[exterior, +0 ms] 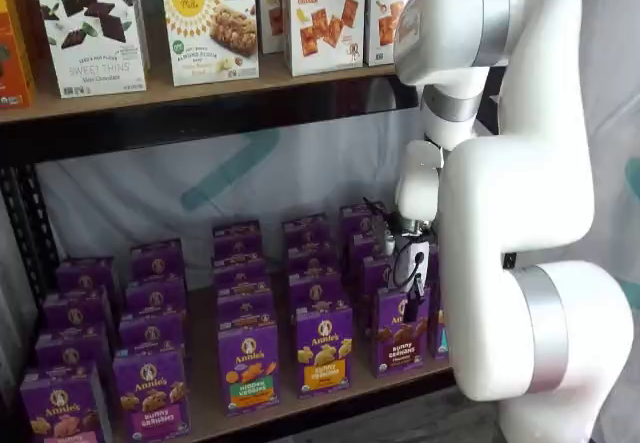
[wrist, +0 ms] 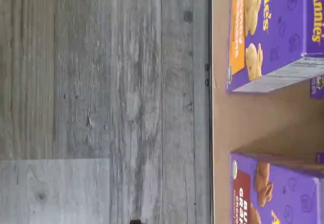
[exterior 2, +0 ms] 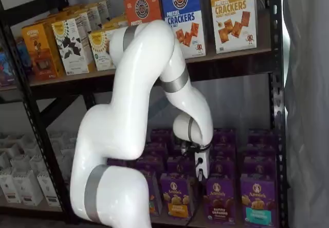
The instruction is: Pick up the purple box with a brown patch in the center, on the bottom shelf, the fifth box from the left
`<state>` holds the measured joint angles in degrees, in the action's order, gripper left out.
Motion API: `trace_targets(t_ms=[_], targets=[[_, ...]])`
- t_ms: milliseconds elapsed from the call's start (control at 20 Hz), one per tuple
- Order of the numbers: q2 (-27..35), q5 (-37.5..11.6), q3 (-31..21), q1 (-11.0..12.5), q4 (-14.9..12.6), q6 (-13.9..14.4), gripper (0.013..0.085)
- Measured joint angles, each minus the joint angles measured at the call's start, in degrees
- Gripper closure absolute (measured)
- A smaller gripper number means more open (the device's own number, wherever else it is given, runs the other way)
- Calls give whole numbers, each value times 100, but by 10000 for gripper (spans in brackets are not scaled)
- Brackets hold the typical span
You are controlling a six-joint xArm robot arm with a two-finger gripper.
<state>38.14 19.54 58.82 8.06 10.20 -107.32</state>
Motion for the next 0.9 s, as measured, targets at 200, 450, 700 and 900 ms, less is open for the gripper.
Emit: trace_targets(t_ms=[200,450,700,900], targets=[[69,400,292,-15,340,-275,130],[167,154,397,-70,770,-619,130],[361,6,600,-63,711,-577,130],[594,132,934,-7,436,-365,130]])
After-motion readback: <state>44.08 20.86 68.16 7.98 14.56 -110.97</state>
